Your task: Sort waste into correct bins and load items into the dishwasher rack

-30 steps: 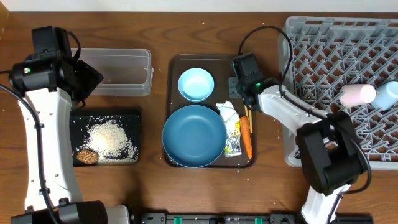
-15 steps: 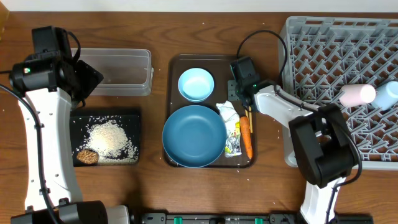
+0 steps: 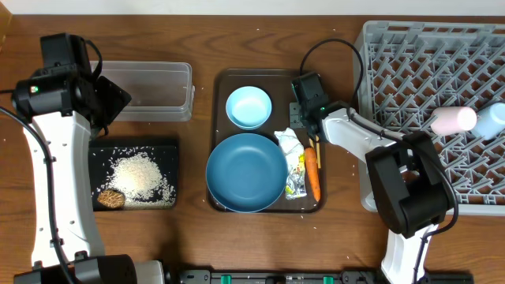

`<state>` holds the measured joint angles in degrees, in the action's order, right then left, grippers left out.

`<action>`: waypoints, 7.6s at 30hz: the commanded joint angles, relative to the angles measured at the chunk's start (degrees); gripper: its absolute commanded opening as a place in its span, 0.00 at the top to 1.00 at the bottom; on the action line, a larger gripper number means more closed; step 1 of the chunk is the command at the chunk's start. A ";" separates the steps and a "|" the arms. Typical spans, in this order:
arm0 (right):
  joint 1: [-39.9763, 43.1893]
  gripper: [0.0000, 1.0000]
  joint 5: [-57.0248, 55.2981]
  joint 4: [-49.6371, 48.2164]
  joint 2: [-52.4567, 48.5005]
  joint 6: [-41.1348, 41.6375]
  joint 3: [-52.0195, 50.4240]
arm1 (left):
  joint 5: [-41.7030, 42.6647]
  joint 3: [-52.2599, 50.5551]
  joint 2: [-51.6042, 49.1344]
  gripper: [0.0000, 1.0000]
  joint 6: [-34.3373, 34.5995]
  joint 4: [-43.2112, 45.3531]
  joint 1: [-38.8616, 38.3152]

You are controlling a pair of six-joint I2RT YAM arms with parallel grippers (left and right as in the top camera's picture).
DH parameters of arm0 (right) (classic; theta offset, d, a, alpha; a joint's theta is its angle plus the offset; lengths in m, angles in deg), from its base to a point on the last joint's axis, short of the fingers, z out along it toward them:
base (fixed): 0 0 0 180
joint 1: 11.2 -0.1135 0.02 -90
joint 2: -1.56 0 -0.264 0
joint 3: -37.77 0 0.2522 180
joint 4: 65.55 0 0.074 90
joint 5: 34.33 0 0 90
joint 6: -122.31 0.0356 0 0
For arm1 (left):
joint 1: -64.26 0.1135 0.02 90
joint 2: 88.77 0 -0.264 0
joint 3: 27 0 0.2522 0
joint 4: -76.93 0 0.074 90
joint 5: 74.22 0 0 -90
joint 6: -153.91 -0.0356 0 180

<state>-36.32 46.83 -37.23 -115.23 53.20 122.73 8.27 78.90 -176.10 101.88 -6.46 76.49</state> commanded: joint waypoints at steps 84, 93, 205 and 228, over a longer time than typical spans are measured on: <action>10.21 0.01 6.16 26.88 -8.76 9.31 43.36 | -0.50 0.72 0.85 0.02 0.92 -0.20 0.13; 10.43 0.01 23.80 24.55 -8.70 9.94 44.28 | -0.50 0.72 0.85 0.02 0.92 -0.20 0.13; 16.41 0.99 4.59 26.16 -6.29 24.96 48.41 | -0.50 0.72 0.85 0.02 0.90 -0.20 0.13; 25.90 0.99 1.38 37.53 -0.46 -14.32 47.93 | -0.50 0.72 0.85 0.02 0.92 -0.20 0.13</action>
<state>-10.31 48.56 0.19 -112.91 41.81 170.71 8.30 78.90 -176.10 101.88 -6.46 76.49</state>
